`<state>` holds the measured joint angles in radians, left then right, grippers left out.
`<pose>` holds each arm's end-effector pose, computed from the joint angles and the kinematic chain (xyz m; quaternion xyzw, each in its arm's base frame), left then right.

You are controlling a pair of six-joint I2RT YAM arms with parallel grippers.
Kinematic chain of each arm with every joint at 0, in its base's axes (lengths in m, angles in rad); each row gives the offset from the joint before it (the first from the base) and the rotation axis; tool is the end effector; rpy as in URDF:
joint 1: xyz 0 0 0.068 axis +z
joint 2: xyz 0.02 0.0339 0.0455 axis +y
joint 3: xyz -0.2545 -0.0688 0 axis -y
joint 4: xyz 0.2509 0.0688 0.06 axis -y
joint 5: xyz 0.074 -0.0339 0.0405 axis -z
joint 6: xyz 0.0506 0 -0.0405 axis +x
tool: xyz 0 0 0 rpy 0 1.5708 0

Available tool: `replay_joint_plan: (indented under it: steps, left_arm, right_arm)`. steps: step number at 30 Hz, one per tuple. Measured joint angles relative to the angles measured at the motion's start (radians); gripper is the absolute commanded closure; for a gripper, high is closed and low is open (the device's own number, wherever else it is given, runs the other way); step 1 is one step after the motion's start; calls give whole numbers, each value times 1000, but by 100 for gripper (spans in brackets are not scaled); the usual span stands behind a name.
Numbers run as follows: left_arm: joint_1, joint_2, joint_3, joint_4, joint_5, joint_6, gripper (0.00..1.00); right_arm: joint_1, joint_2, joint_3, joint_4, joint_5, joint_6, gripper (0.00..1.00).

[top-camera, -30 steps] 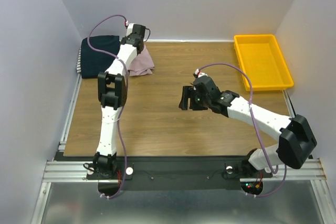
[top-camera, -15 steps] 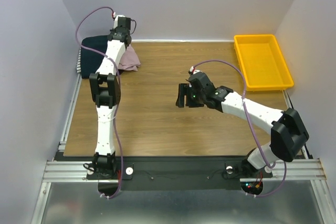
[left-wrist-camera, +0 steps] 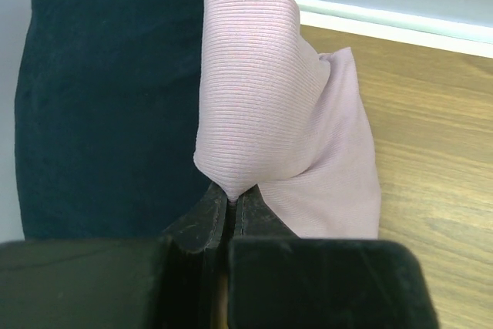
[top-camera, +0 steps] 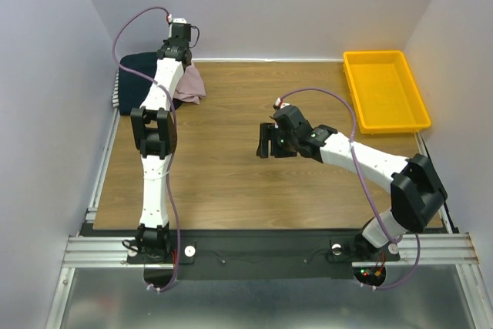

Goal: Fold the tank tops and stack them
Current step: Neatly place the folded tank top to the corner

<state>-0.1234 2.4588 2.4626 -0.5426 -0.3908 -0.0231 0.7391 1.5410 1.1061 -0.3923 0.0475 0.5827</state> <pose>0.5698 -0.0513 0.2731 -0.0529 0.8570 0.1330 0.4951 0.2600 0.2337 0.2249 -0.0642 0.9292 0.2055 0.3003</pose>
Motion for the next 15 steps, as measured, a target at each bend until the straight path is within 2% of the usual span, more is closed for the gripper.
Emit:
replay_joint_plan:
  steps: [15]
  left_arm:
    - [1,-13,0,32,24,1,100]
  right_arm:
    - [0,12,4,0,-3,-2,26]
